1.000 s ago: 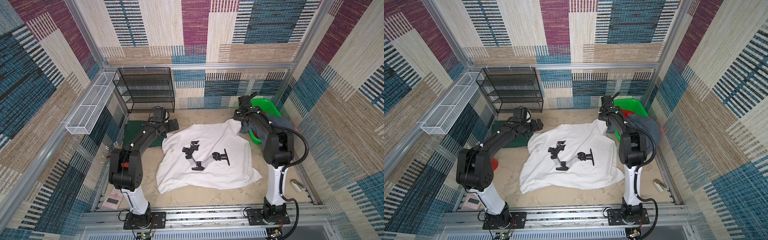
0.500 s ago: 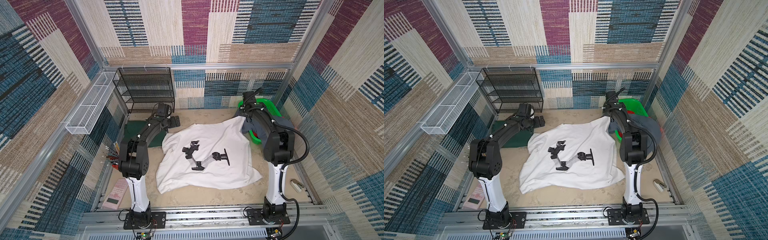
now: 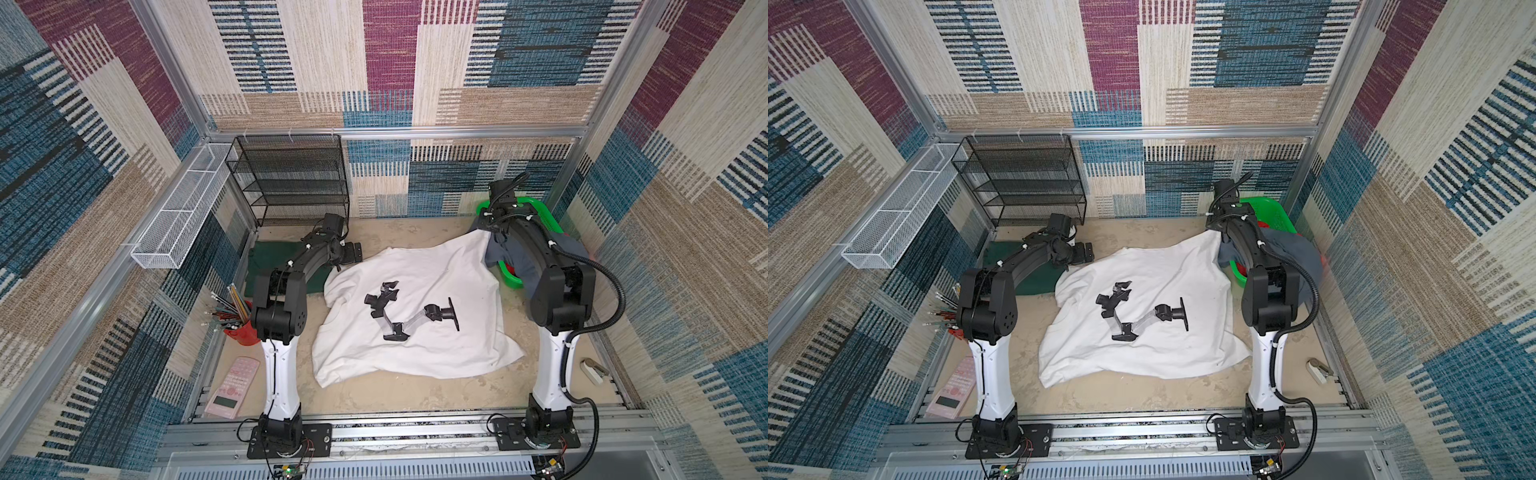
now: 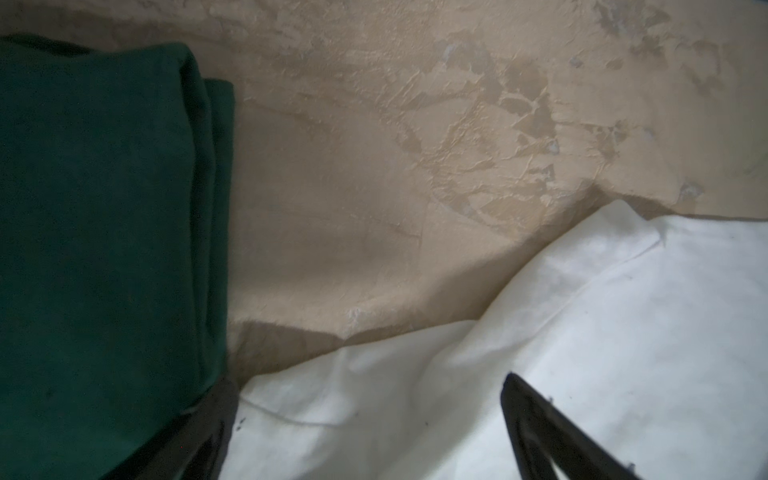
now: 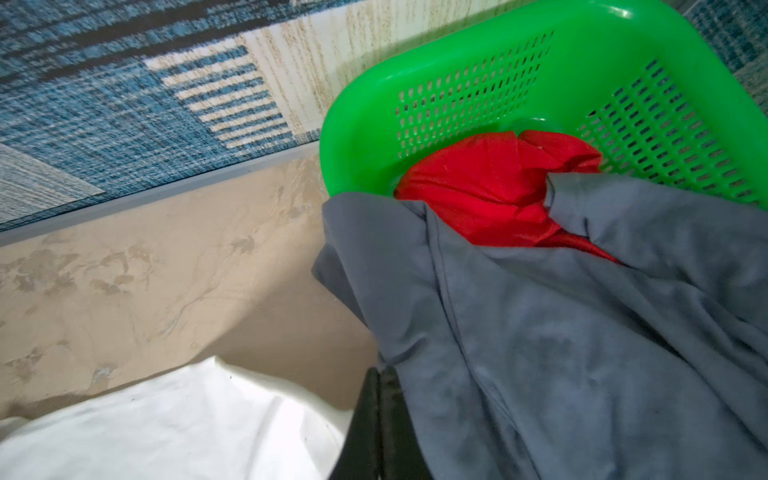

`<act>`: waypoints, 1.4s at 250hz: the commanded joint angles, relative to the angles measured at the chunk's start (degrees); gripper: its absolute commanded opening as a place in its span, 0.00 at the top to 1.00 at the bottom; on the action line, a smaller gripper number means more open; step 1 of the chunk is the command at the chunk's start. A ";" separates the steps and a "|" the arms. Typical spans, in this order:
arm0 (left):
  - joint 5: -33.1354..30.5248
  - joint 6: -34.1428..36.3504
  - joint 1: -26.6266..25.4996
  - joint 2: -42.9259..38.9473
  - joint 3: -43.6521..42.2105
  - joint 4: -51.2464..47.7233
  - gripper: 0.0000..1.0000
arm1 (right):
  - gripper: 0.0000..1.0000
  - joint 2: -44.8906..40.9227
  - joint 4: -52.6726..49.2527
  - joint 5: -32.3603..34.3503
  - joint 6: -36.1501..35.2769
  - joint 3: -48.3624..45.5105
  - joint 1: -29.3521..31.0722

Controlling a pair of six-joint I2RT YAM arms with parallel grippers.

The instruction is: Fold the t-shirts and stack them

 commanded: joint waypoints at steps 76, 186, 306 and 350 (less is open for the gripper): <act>1.00 0.12 -1.01 4.84 1.89 -2.98 0.08 | 1.00 -1.36 1.66 -6.62 0.27 -0.12 -0.07; -1.56 2.11 -0.88 6.85 10.18 -8.34 0.64 | 1.00 -0.26 0.67 -10.33 0.85 2.28 -0.07; -5.58 0.47 -0.75 -13.18 -9.39 4.24 0.94 | 1.00 -0.31 1.33 -8.58 -1.52 1.54 -0.07; -5.63 0.82 -0.66 -9.54 -5.11 0.37 0.81 | 1.00 -2.98 3.03 -9.61 -0.92 -1.70 -0.07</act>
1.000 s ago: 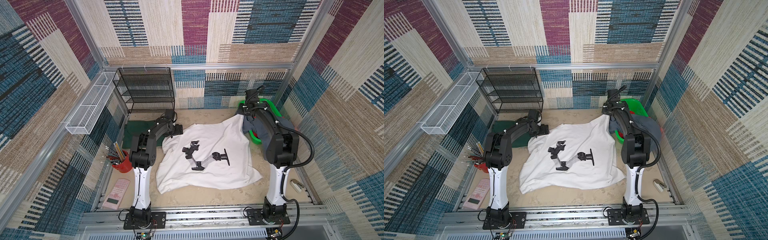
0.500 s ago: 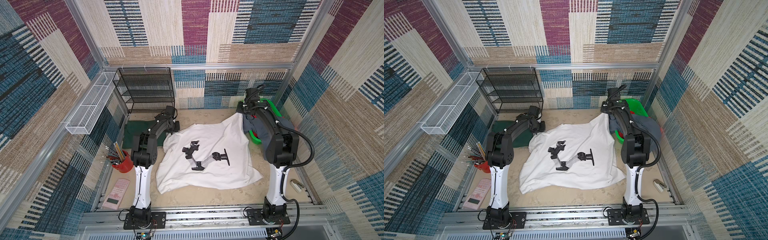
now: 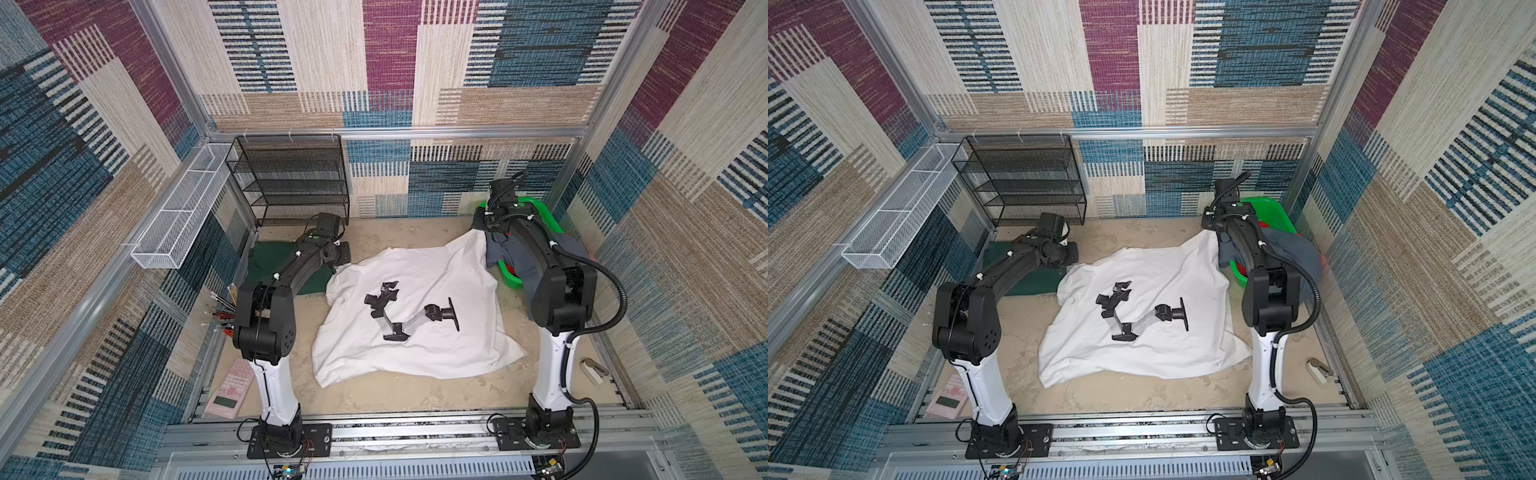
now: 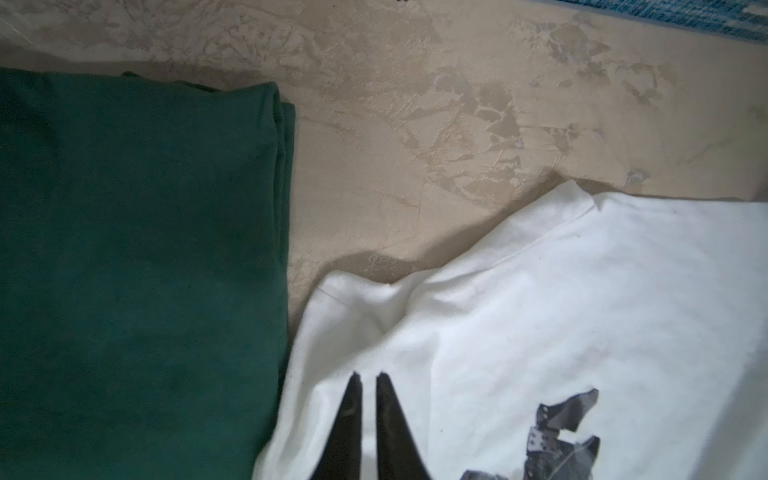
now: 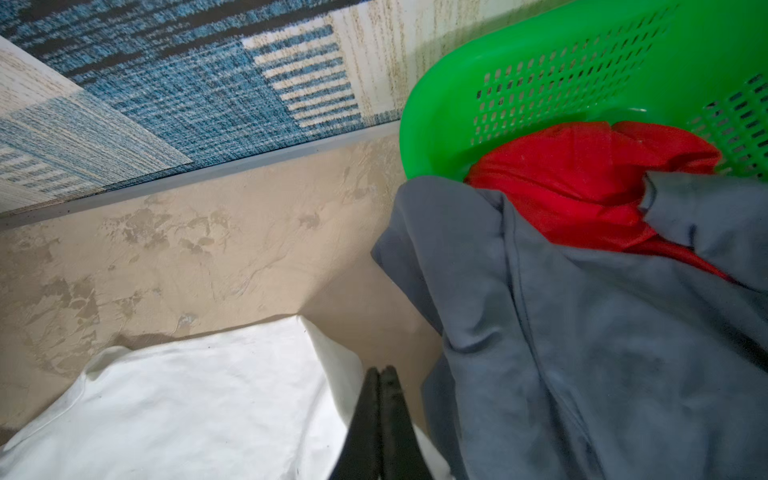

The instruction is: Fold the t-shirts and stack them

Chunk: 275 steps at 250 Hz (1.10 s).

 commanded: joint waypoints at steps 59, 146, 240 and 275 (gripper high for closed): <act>-1.92 -0.77 0.03 9.28 8.60 -4.00 0.72 | 1.00 -6.12 5.27 -2.62 1.21 -6.62 -0.03; 3.43 -2.66 -0.07 14.06 9.80 -3.92 0.65 | 1.00 -11.81 8.94 -4.72 1.93 -14.75 -0.02; 4.27 -1.66 -1.20 15.99 10.12 -3.48 0.75 | 1.00 -11.97 11.15 -6.29 1.52 -16.43 -0.03; 2.92 -0.13 -1.19 17.12 14.59 -6.54 0.96 | 1.00 -10.50 10.91 -6.22 0.88 -15.01 -0.03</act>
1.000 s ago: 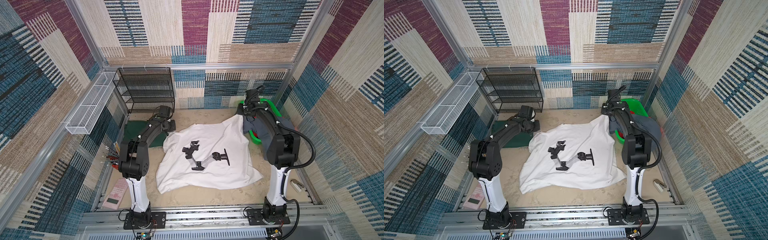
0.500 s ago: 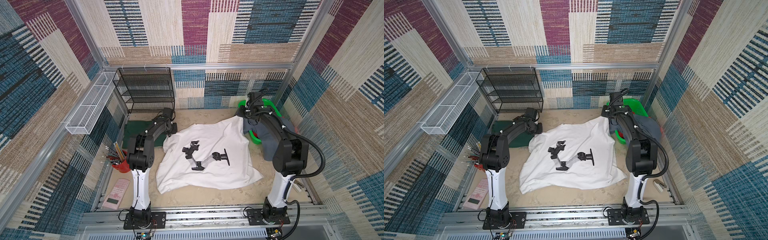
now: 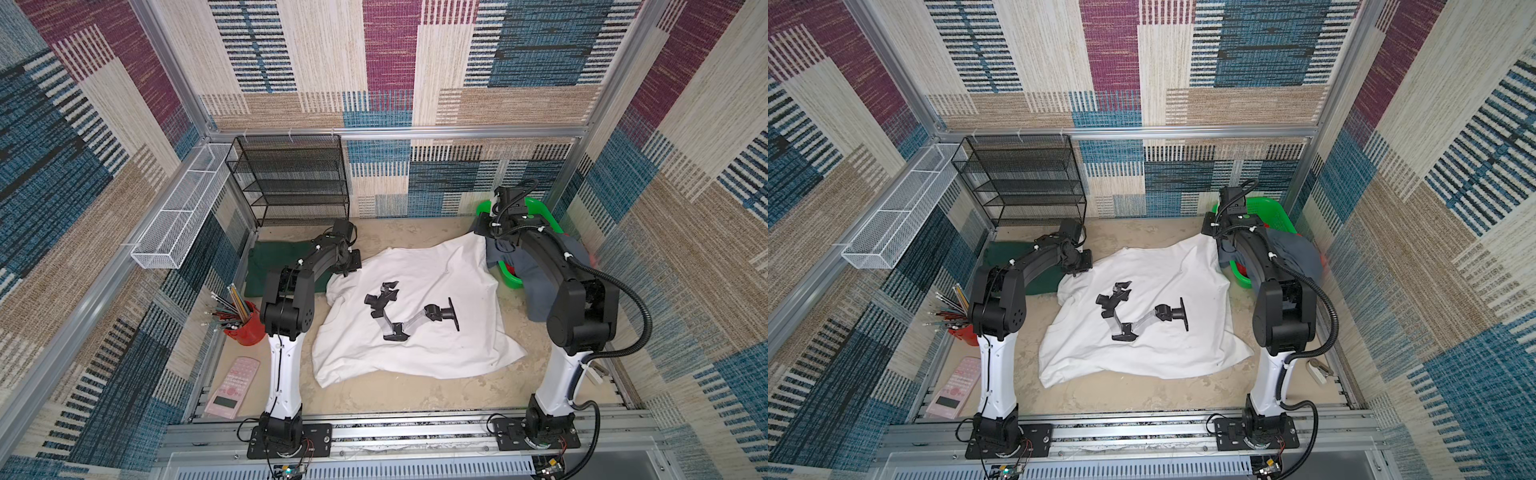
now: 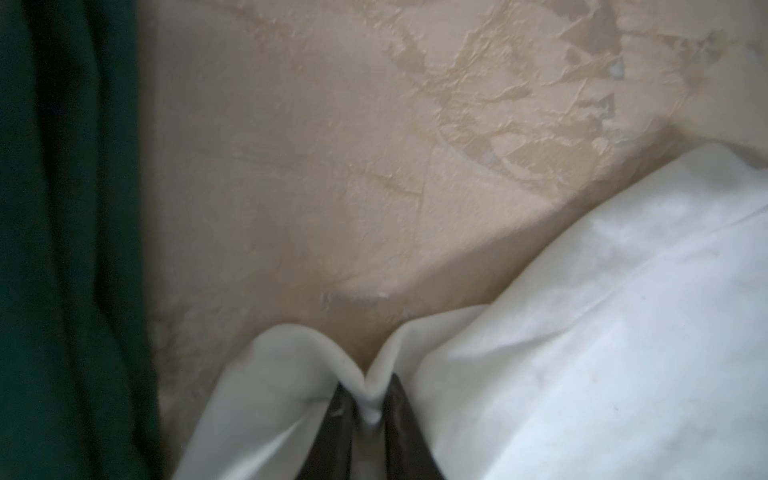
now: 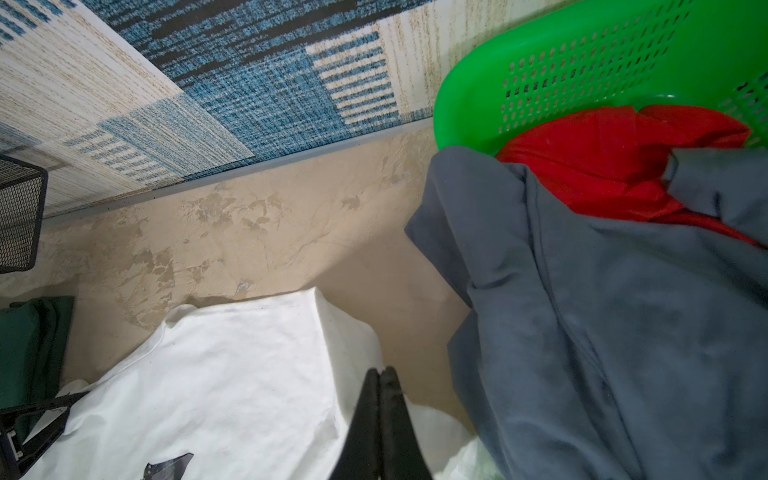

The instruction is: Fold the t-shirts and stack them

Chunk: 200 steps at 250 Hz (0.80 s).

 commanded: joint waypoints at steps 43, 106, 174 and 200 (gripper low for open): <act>-1.95 3.28 0.27 0.10 5.83 -3.30 1.00 | 1.00 3.54 0.20 1.33 -1.11 4.24 -0.03; -6.03 5.46 0.30 -0.90 9.75 -6.28 1.00 | 1.00 7.41 -1.66 3.17 -2.34 10.54 -0.03; -9.13 2.93 0.27 -13.22 -4.38 1.11 1.00 | 1.00 1.78 -0.11 5.71 -6.22 3.99 -0.03; -8.34 0.37 0.14 -19.98 -14.98 7.78 1.00 | 1.00 -2.54 2.23 5.48 -5.44 -2.93 -0.03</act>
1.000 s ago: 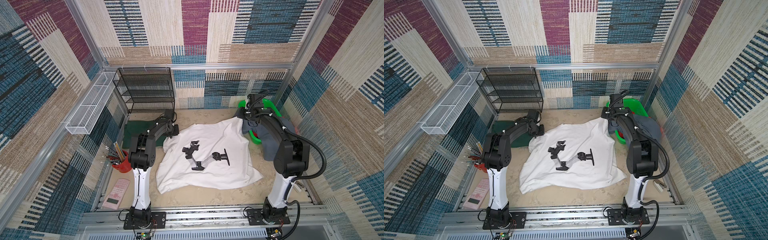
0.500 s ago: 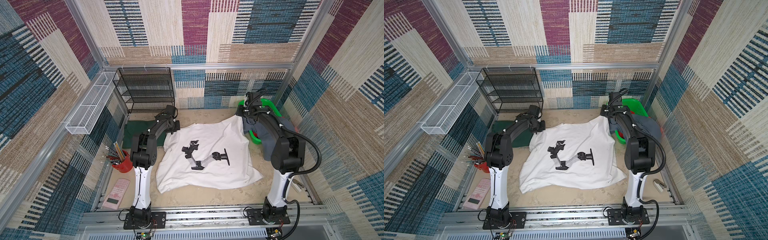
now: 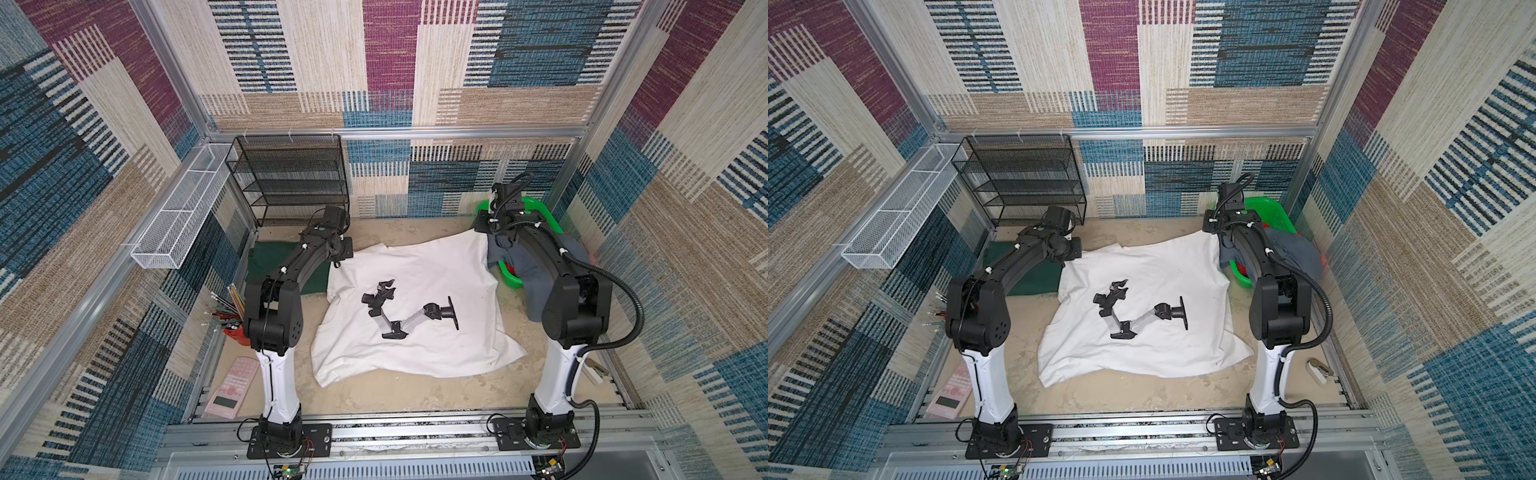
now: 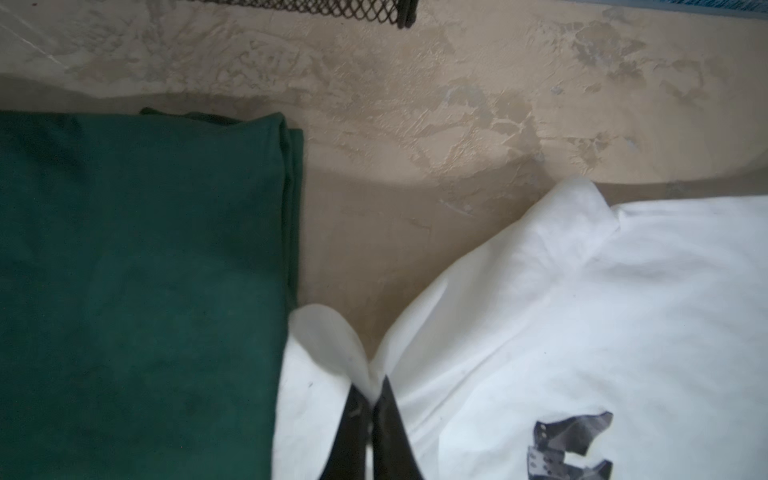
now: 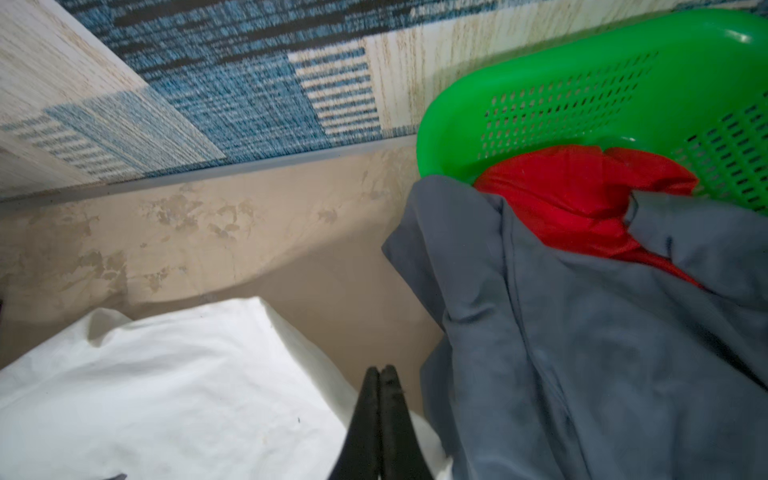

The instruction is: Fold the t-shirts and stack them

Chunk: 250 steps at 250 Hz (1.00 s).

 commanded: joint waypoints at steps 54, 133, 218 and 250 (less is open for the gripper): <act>-0.18 -6.39 -2.11 -13.69 -21.70 14.28 1.00 | 1.00 -12.22 9.70 0.14 2.95 -20.17 -0.02; -2.95 -8.42 -5.22 -19.96 -30.72 16.16 0.87 | 1.00 -16.61 12.80 3.10 5.40 -30.11 -0.11; -4.24 -8.30 -2.79 -17.00 -21.63 11.56 0.35 | 1.00 -17.74 13.97 7.39 9.71 -34.25 -0.91; -3.22 -6.70 -2.09 -10.16 -14.03 9.15 0.32 | 1.00 -17.70 14.47 6.41 10.04 -34.98 -0.91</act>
